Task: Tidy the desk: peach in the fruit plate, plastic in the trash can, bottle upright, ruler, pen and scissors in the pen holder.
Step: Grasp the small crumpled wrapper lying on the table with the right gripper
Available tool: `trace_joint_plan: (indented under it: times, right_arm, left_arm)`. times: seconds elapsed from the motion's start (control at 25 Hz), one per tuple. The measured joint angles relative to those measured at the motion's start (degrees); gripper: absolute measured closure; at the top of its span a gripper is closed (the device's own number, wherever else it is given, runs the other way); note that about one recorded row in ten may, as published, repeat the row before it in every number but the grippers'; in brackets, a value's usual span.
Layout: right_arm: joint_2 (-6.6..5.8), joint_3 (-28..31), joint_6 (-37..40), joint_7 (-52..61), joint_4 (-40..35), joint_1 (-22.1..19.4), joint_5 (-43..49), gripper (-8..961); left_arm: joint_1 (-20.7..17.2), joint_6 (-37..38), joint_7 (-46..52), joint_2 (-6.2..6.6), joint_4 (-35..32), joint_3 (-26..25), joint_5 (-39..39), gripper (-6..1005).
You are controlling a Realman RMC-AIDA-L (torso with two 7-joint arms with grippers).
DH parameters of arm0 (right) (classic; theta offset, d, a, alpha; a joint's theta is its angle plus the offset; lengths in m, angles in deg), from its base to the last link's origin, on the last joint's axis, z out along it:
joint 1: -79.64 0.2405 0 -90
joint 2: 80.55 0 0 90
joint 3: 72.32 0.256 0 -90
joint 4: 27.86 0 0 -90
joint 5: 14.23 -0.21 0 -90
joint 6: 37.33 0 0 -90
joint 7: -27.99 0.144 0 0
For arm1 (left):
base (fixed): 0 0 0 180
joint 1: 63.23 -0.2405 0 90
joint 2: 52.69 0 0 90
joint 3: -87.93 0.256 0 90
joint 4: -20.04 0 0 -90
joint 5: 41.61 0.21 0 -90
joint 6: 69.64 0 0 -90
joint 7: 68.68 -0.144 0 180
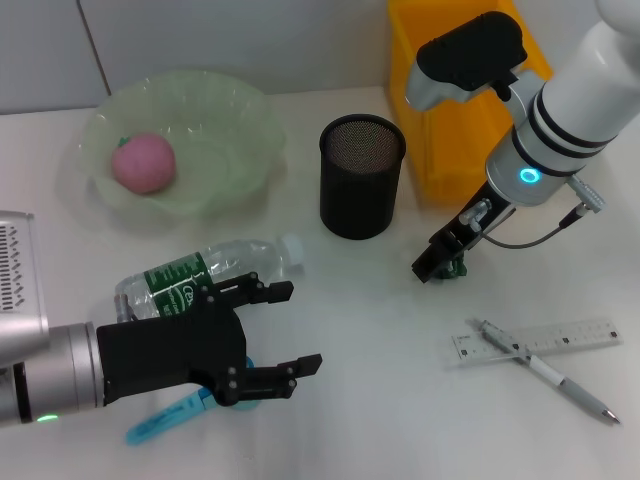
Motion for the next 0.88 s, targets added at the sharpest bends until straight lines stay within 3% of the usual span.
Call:
trace_joint_plan:
  times: [0.16, 0.36, 0.88]
  right_arm:
    - [-0.02, 0.1, -0.5, 0.0, 0.5, 0.0, 0.0, 142]
    - [-0.12, 0.6, -2.0, -0.2, 3.1, 0.6, 0.0, 271]
    - [-0.22, 0.6, -1.9, -0.6, 2.4, 0.0, -1.4, 474]
  left_arm:
    - [0.0, 0.0, 0.0, 0.0, 0.0, 0.0, -0.1, 166]
    - [0.3, 0.0, -0.2, 0.0, 0.5, 0.0, -0.1, 167]
    - [1.2, -0.2, -0.7, 0.0, 2.1, -0.1, -0.5, 167]
